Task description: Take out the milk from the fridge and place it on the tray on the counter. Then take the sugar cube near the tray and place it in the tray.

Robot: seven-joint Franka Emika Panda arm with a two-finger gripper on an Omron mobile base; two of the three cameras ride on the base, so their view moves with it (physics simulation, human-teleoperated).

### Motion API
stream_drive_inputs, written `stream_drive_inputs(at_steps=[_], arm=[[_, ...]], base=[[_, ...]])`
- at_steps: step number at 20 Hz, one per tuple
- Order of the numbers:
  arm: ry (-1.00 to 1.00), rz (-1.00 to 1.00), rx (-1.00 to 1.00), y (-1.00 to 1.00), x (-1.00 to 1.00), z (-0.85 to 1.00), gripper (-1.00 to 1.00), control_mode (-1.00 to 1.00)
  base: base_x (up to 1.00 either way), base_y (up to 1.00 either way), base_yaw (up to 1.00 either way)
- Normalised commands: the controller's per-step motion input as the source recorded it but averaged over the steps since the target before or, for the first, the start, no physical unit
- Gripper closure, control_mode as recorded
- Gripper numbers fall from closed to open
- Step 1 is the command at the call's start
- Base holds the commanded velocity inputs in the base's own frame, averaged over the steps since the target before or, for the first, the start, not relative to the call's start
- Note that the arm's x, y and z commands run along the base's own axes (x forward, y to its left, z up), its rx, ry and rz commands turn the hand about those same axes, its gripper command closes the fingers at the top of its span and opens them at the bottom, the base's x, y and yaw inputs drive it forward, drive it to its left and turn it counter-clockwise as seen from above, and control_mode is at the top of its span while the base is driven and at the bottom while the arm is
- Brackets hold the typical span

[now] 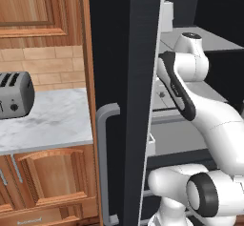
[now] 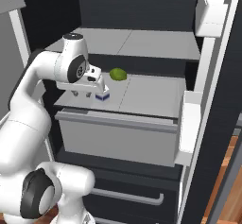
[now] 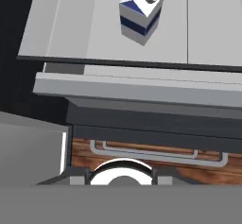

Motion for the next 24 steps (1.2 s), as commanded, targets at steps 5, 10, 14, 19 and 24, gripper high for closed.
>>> stream_drive_inputs(at_steps=[5, 10, 14, 19, 24], arm=[[-0.09, 0.00, 0.00, 0.00, -0.28, 0.00, -1.00, -1.00], [-0.13, 0.00, 0.00, 0.00, -0.38, 0.00, -1.00, -1.00], [-0.30, 0.03, 0.01, 0.00, -0.04, 0.00, -1.00, -1.00], [-0.34, 0.16, 0.00, 0.00, 0.00, 0.00, -1.00, -1.00], [-0.30, 0.18, 0.00, 0.00, 0.07, 0.00, -1.00, -1.00]], base=[[0.00, 0.00, 0.00], [0.00, 0.00, 0.00], [0.00, 0.00, 0.00], [0.00, 0.00, 0.00], [0.00, 0.00, 0.00]])
